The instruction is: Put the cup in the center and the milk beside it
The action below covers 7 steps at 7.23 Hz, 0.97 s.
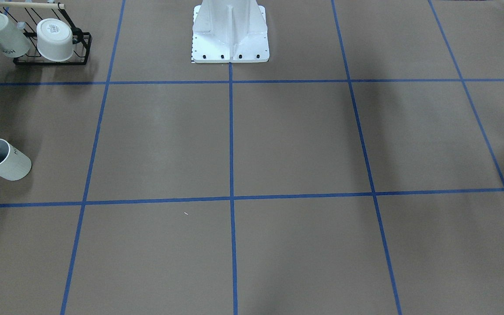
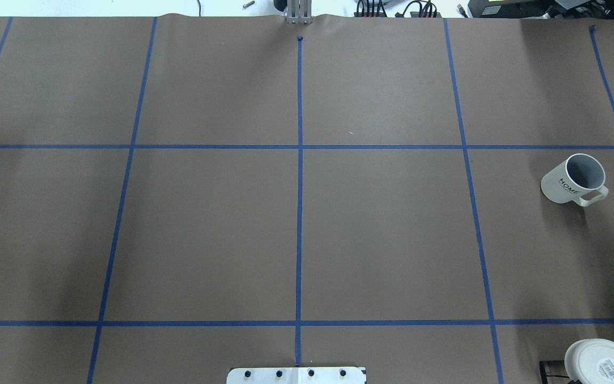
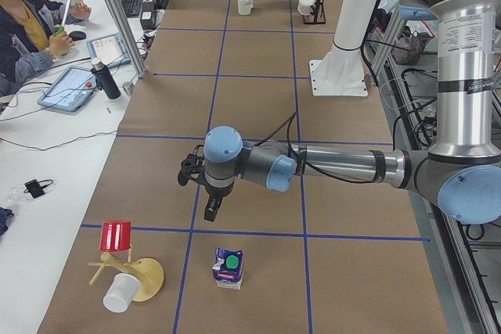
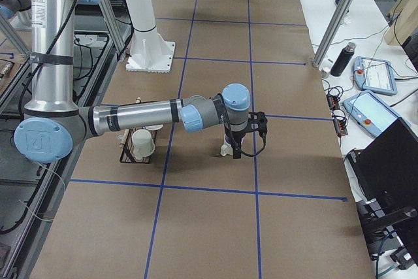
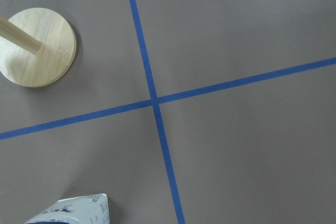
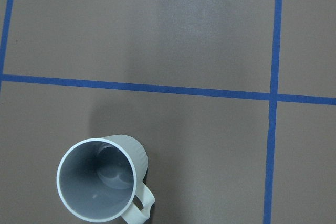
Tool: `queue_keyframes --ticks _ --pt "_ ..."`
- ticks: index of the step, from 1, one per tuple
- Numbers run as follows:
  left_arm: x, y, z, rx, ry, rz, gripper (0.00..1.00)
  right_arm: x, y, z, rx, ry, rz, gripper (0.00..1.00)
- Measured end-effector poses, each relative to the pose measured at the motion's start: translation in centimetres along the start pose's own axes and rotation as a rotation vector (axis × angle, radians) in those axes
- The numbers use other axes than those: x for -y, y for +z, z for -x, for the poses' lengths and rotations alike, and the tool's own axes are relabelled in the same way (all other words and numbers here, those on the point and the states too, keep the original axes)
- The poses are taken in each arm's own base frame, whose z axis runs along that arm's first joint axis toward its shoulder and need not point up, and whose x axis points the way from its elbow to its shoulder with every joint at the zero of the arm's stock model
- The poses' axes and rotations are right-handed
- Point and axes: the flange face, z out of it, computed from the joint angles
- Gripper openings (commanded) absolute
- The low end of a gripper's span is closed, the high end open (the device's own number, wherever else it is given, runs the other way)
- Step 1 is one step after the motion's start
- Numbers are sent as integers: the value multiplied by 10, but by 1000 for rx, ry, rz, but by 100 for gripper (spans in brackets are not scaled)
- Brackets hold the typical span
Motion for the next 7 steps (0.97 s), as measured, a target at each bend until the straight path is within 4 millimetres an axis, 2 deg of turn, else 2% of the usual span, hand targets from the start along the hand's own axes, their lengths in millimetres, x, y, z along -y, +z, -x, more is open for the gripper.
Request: queue_keyframes --ticks 3,5,7 --pt "1 -2 -2 -1 4 -4 98 2 0 3 3 -6 -2 100" --pt "1 -2 -2 -1 2 -4 99 4 22 11 19 -49 6 100" --pt "1 -2 -2 -1 -1 -4 98 17 50 35 36 -19 27 100"
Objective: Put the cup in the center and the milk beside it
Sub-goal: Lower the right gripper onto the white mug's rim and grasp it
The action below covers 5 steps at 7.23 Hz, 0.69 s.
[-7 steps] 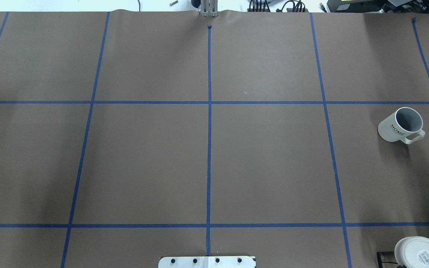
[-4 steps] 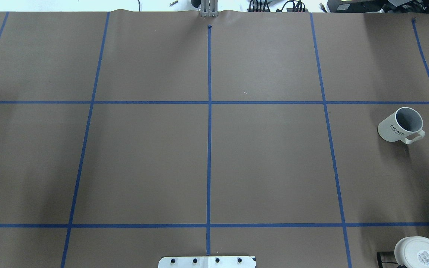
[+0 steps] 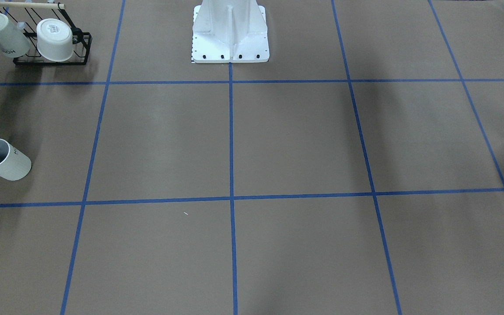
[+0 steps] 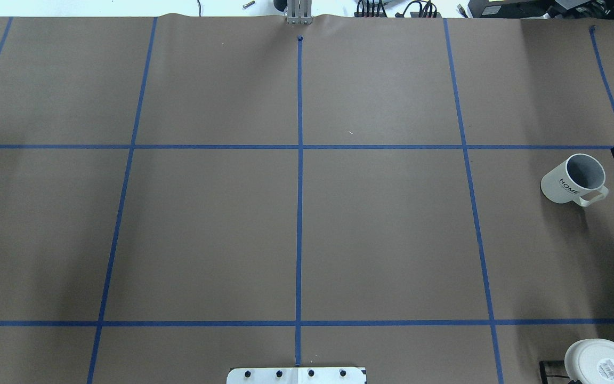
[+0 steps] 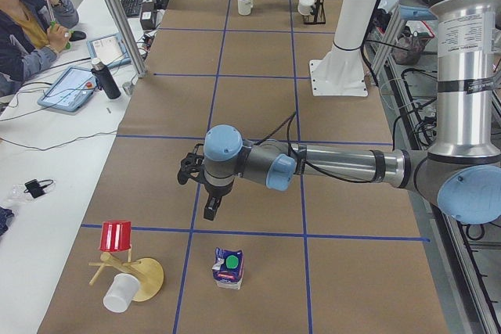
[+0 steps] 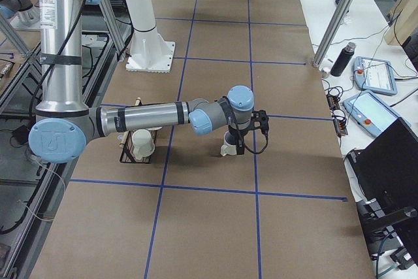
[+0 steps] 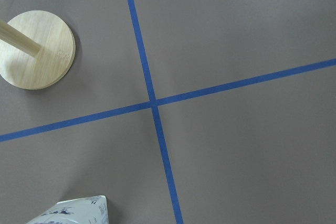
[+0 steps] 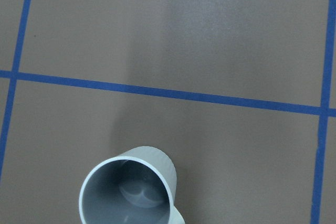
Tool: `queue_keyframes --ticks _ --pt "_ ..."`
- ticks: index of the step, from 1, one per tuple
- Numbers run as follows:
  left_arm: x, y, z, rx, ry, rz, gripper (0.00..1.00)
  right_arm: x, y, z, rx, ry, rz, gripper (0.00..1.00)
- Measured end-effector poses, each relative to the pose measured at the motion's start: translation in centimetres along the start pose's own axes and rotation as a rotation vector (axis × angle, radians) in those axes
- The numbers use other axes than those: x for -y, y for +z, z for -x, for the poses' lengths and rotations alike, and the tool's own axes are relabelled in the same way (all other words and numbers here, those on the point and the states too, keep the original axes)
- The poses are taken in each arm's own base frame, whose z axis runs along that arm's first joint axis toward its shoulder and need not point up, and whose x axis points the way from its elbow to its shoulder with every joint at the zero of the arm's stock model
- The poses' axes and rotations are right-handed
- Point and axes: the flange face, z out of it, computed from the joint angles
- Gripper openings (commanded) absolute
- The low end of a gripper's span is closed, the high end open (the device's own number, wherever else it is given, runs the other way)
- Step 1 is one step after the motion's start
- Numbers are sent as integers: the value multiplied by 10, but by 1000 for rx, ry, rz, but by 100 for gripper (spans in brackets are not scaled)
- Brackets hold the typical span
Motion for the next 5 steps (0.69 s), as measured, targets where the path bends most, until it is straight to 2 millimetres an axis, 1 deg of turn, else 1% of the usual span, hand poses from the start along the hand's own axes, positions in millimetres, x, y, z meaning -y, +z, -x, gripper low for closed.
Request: queue_keyframes --ticks 2,3,4,5 --pt "0 0 0 0 1 -1 99 8 29 19 -3 15 41 100" --pt "0 0 0 0 2 -1 99 14 45 23 -19 11 60 97" --pt "0 -1 -1 0 2 -3 99 18 60 24 -35 9 76 77" --pt "1 -1 -1 0 3 -4 99 20 68 21 -48 12 86 2"
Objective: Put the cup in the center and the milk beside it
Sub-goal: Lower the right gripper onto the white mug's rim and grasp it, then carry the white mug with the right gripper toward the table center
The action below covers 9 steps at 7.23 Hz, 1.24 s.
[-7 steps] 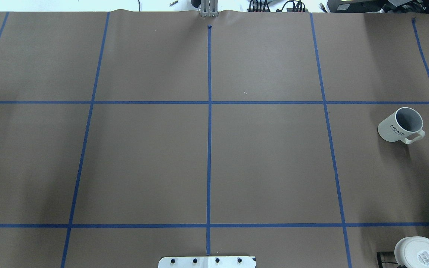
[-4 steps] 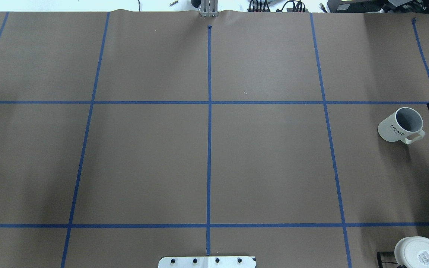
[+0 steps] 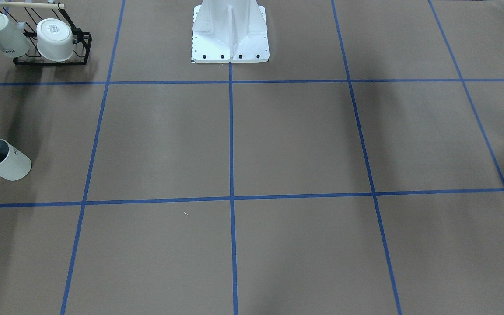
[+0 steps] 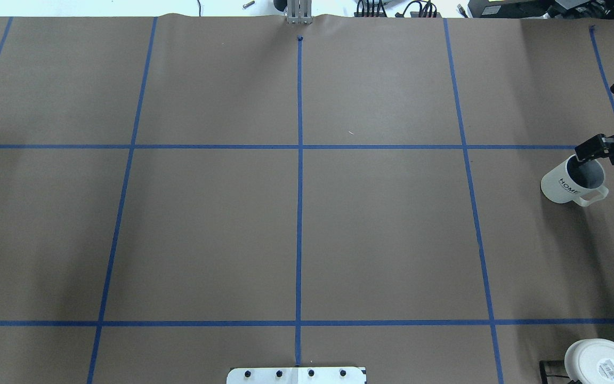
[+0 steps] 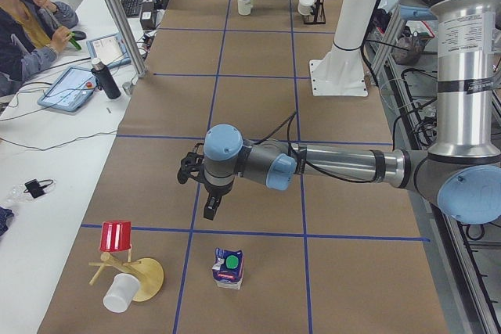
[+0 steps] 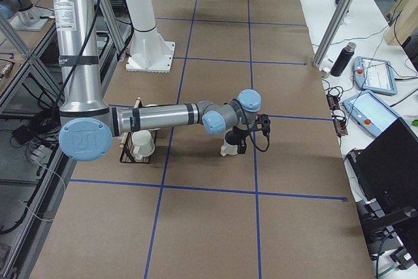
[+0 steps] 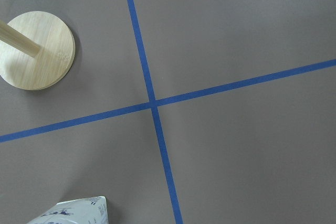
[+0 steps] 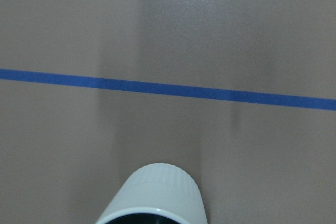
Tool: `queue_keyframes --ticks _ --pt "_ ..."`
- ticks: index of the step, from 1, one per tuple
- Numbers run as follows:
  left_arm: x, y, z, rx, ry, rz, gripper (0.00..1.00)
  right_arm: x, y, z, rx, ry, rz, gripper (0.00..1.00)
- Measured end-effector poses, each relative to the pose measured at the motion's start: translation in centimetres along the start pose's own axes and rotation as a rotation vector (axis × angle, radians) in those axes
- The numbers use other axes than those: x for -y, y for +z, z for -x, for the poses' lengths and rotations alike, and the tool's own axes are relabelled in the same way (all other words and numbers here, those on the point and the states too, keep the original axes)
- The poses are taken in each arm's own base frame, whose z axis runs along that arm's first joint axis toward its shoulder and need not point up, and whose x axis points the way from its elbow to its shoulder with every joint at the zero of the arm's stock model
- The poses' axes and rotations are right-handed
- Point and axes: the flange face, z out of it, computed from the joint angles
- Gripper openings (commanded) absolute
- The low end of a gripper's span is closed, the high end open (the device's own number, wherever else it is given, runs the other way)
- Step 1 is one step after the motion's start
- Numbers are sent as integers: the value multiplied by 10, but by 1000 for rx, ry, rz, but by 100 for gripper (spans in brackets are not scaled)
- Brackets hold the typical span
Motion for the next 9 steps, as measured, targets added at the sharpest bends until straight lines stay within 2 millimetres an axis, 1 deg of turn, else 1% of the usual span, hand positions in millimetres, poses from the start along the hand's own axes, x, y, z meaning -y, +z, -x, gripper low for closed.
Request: queue_keyframes --ticks 1,3,4,5,6,7,8,9 --pt "0 0 0 0 1 -1 99 0 4 -2 -7 3 5 0" --pt "0 -1 -1 0 1 -2 99 -1 8 -7 -24 9 6 0" --pt "1 -1 -1 0 2 -3 99 -3 6 -8 -32 6 0 0" --pt "1 -1 -1 0 3 -3 98 -2 -1 4 -29 -13 -15 0" --pt "1 -2 -2 0 3 -4 98 5 -9 37 -19 -24 -36 0" --pt "1 -2 -2 0 4 -4 98 15 -6 100 -12 4 -60 0" --pt "1 -2 -2 0 5 -4 99 24 6 195 -1 72 -94 0" --pt "1 -2 -2 0 6 -4 99 38 7 301 19 148 -120 0"
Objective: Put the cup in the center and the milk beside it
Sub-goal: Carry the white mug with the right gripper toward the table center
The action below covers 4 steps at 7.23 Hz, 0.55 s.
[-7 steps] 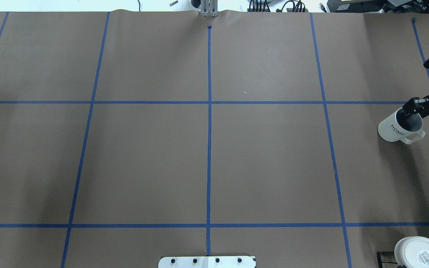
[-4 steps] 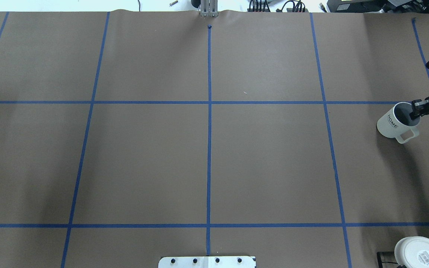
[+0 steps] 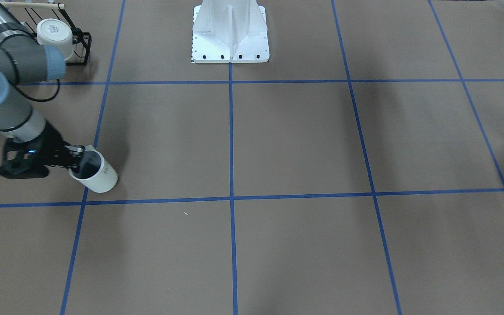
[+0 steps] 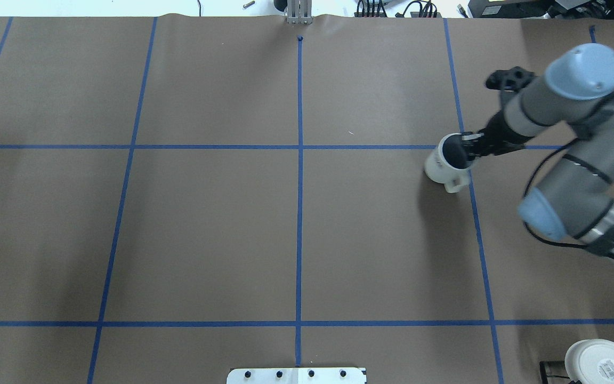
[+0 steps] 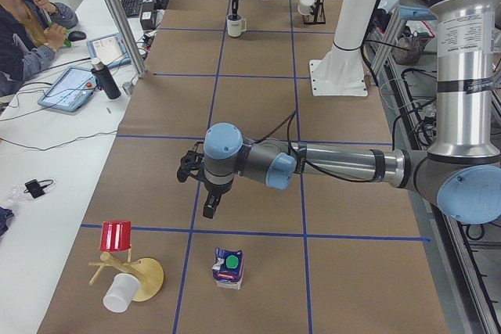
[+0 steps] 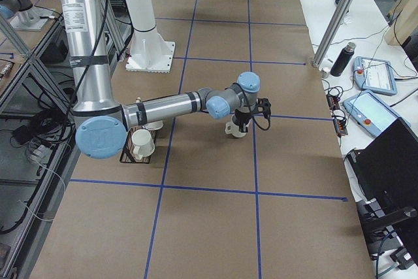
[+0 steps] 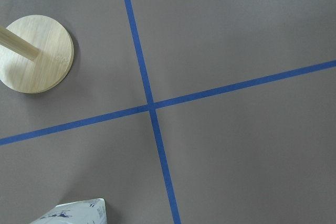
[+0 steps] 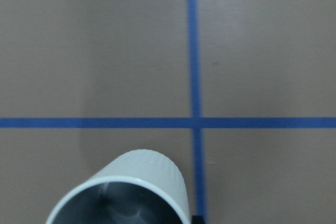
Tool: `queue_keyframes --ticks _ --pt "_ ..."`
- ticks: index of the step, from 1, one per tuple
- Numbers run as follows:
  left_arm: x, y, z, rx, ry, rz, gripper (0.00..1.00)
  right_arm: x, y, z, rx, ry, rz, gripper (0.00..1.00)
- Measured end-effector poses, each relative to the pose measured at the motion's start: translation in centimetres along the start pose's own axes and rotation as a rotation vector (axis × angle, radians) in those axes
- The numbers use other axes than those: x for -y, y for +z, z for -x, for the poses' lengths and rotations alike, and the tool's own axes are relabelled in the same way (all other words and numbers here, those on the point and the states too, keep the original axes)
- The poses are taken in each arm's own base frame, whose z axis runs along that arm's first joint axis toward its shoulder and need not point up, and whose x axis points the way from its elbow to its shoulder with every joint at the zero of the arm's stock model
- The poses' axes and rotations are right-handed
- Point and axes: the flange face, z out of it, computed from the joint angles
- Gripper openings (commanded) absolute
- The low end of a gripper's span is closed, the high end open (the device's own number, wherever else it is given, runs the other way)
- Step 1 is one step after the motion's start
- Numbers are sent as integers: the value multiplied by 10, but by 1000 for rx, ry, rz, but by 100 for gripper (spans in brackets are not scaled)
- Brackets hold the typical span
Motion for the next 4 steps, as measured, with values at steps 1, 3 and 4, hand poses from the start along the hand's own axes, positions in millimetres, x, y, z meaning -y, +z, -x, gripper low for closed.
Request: queue_keyframes --ticks 1,3,4 --pt "0 1 1 0 -1 2 98 8 -12 89 0 54 -8 0" --pt "-1 2 2 0 -3 5 99 34 -20 209 -24 127 7 0" --pt "-1 2 2 0 -3 4 99 47 -15 253 -42 157 24 0"
